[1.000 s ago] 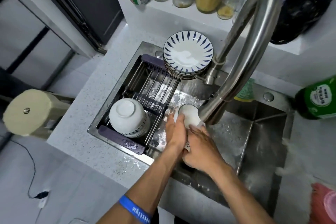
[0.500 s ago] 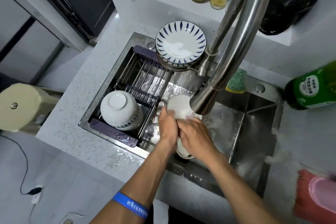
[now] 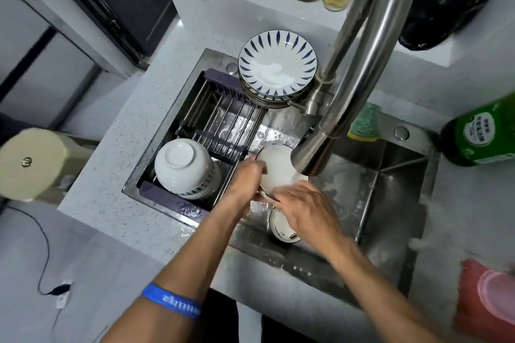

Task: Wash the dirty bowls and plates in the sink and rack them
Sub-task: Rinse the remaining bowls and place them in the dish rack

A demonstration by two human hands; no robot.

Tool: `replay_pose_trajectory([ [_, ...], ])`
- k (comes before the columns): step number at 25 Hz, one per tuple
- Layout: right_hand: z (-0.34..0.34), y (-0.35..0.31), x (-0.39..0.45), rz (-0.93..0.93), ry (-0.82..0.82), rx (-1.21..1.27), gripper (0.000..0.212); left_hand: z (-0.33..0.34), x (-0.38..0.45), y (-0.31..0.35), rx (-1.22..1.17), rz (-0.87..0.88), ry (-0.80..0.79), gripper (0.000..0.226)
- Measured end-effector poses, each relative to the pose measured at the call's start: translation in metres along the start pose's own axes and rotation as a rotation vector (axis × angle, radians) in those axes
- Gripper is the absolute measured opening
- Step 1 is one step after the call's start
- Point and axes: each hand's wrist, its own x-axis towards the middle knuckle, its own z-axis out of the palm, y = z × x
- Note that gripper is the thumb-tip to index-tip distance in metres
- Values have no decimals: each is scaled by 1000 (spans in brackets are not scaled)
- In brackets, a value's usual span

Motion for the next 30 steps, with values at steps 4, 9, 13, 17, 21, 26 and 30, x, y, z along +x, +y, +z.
replay_pose_trajectory([
  [4,3,6,-2,53,83,83,20,3,-4,-1,-126,85,22,50],
  [9,-1,25,-11,4,-31,-189,29,-3,-6,-10,-106,-129,-297,29],
  [13,6,21,-21,-4,-176,-297,31,12,6,1,473,-51,-108,27],
  [17,15,15,-24,51,-99,-258,31,32,-2,25,525,137,-293,43],
  [21,17,24,-29,123,22,-160,26,14,9,32,531,27,-177,31],
  [26,21,3,-14,375,252,631,11,-1,-5,-18,-652,-93,-435,53],
  [30,18,-11,-6,774,264,1595,24,-6,-13,-14,-240,-53,-270,58],
])
